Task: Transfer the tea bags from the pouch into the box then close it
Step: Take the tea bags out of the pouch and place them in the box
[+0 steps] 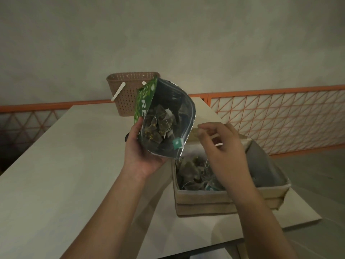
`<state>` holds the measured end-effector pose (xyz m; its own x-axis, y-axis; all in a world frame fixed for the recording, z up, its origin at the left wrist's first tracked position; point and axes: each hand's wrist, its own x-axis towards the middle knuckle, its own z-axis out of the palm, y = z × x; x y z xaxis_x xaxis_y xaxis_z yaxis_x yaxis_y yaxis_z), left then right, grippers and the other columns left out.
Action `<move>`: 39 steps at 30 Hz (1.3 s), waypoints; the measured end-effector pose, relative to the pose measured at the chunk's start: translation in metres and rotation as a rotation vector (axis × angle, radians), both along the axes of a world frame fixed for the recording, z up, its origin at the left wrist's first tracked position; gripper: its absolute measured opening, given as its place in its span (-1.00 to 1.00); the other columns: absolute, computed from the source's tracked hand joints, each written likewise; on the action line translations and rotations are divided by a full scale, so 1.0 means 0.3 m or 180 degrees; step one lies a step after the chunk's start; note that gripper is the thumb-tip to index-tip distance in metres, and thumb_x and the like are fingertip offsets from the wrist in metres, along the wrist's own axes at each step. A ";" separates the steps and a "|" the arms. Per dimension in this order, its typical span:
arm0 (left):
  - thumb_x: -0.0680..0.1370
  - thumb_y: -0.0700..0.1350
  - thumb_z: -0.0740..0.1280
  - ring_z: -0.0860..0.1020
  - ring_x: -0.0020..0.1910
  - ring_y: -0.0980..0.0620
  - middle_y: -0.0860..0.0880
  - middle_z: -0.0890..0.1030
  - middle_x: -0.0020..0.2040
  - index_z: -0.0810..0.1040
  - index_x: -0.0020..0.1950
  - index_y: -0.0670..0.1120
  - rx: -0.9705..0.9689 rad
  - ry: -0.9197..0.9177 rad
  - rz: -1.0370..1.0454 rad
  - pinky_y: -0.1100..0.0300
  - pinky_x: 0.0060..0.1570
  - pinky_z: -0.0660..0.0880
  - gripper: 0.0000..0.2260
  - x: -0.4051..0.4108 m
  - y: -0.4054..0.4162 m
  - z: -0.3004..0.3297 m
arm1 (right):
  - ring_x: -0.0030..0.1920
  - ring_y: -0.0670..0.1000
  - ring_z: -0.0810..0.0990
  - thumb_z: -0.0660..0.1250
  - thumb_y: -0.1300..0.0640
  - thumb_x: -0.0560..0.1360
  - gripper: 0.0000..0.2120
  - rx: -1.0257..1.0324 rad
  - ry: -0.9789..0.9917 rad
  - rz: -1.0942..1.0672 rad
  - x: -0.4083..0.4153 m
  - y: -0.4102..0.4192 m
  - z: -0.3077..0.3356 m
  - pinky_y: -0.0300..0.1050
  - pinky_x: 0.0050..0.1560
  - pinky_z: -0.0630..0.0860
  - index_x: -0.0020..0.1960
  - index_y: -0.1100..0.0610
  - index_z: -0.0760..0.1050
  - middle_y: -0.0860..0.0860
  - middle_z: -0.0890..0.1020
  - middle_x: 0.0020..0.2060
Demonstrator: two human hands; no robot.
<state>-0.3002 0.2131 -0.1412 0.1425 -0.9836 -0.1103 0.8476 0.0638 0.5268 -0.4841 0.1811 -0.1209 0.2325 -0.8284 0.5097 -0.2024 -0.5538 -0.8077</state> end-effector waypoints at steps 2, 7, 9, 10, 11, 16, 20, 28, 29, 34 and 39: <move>0.58 0.29 0.20 0.63 0.17 -0.20 -0.19 0.59 0.37 0.58 0.41 -0.06 0.0016 0.0002 0.0013 -0.03 -0.02 0.66 -0.43 -0.014 0.005 0.007 | -0.08 -0.15 0.51 0.39 -0.05 0.49 -0.86 -0.0206 0.0052 -0.0133 0.026 0.021 -0.006 -0.32 -0.14 0.47 -0.01 -0.01 0.54 -0.13 0.46 -0.02; 0.58 0.28 0.21 0.57 0.29 -0.19 -0.21 0.61 0.34 0.58 0.40 -0.10 0.0053 0.0089 0.0106 -0.05 0.14 0.54 -0.41 -0.021 0.009 0.011 | 0.06 -0.04 0.47 0.44 -0.19 0.40 -0.61 -0.1070 0.1053 -0.0518 0.077 0.055 -0.031 -0.21 -0.09 0.55 0.16 -0.07 0.53 -0.02 0.43 0.07; 0.58 0.28 0.21 0.54 0.34 -0.19 -0.21 0.60 0.36 0.57 0.42 -0.09 0.0070 0.0043 0.0088 -0.07 0.22 0.51 -0.42 -0.015 0.010 0.007 | 0.05 0.01 0.50 0.45 -0.16 0.41 -0.61 -0.1252 0.1432 -0.0731 0.086 0.051 -0.037 -0.06 -0.11 0.61 0.19 -0.08 0.56 0.02 0.47 0.06; 0.58 0.28 0.21 0.51 0.38 -0.19 -0.21 0.58 0.38 0.56 0.43 -0.09 0.0079 0.0000 0.0093 -0.06 0.31 0.47 -0.42 -0.010 0.008 0.003 | 0.03 0.03 0.52 0.46 -0.11 0.41 -0.68 -0.1309 0.1464 -0.0775 0.088 0.050 -0.036 -0.04 -0.15 0.61 0.13 -0.07 0.59 0.03 0.50 0.04; 0.59 0.27 0.22 0.48 0.43 -0.18 -0.20 0.55 0.42 0.54 0.46 -0.07 0.0075 -0.0042 0.0094 -0.06 0.42 0.39 -0.42 -0.005 0.004 0.000 | 0.01 0.04 0.53 0.48 -0.07 0.41 -0.75 -0.1344 0.1446 -0.0780 0.088 0.048 -0.034 -0.05 -0.18 0.60 0.06 -0.05 0.62 0.03 0.51 0.01; 0.59 0.27 0.20 0.50 0.40 -0.18 -0.20 0.57 0.40 0.55 0.44 -0.07 0.0034 0.0033 0.0092 -0.06 0.35 0.44 -0.43 -0.007 -0.004 -0.002 | 0.03 0.00 0.53 0.49 0.08 0.44 -0.92 -0.1099 0.0628 -0.0544 0.071 0.036 0.001 -0.16 -0.13 0.52 -0.08 0.02 0.64 -0.04 0.55 -0.04; 0.59 0.27 0.20 0.59 0.28 -0.18 -0.18 0.62 0.34 0.58 0.41 -0.04 0.0042 0.0031 0.0140 -0.03 0.16 0.56 -0.46 -0.015 0.002 0.001 | -0.04 -0.03 0.57 0.46 0.07 0.47 -0.94 -0.0795 -0.0627 -0.0302 0.037 0.064 0.069 -0.06 -0.06 0.56 -0.12 -0.05 0.59 -0.11 0.59 -0.12; 0.61 0.26 0.19 0.68 0.12 -0.20 -0.17 0.63 0.32 0.57 0.42 0.00 -0.0005 0.0092 0.0055 -0.04 -0.02 0.65 -0.49 -0.003 -0.005 -0.009 | -0.19 0.01 0.66 0.46 0.19 0.48 -0.91 -0.0392 -0.1761 -0.0166 -0.032 0.060 0.110 -0.17 -0.13 0.58 -0.06 0.14 0.56 0.05 0.67 -0.23; 0.61 0.26 0.20 0.69 0.10 -0.21 -0.18 0.64 0.31 0.58 0.41 -0.01 -0.0020 0.0110 0.0055 -0.06 -0.04 0.65 -0.49 -0.005 -0.004 -0.008 | -0.19 0.02 0.66 0.44 0.18 0.50 -0.91 -0.0449 -0.1769 -0.0230 -0.041 0.052 0.110 -0.13 -0.12 0.58 -0.05 0.12 0.53 0.05 0.67 -0.24; 0.61 0.23 0.22 0.70 0.04 -0.17 -0.14 0.67 0.22 0.61 0.34 -0.04 0.0003 0.0085 0.0151 -0.01 -0.09 0.67 -0.52 -0.008 -0.009 -0.010 | -0.16 -0.08 0.66 0.35 0.14 0.57 -0.92 -0.0264 -0.1000 -0.0356 -0.074 0.000 0.073 -0.23 -0.19 0.51 -0.03 0.08 0.45 -0.07 0.66 -0.24; 0.60 0.24 0.22 0.70 0.05 -0.18 -0.17 0.68 0.20 0.65 0.27 -0.07 -0.0027 0.0046 0.0181 -0.02 0.02 0.64 -0.52 -0.010 -0.006 -0.006 | -0.15 -0.15 0.60 0.33 0.16 0.57 -0.87 0.0149 -0.0164 -0.0210 -0.079 -0.028 -0.007 -0.29 -0.25 0.49 0.08 -0.01 0.48 -0.14 0.66 -0.10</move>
<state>-0.3032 0.2113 -0.1428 0.1968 -0.9749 -0.1045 0.8500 0.1165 0.5138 -0.5078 0.1726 -0.1229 0.1510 -0.8643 0.4798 -0.1947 -0.5019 -0.8427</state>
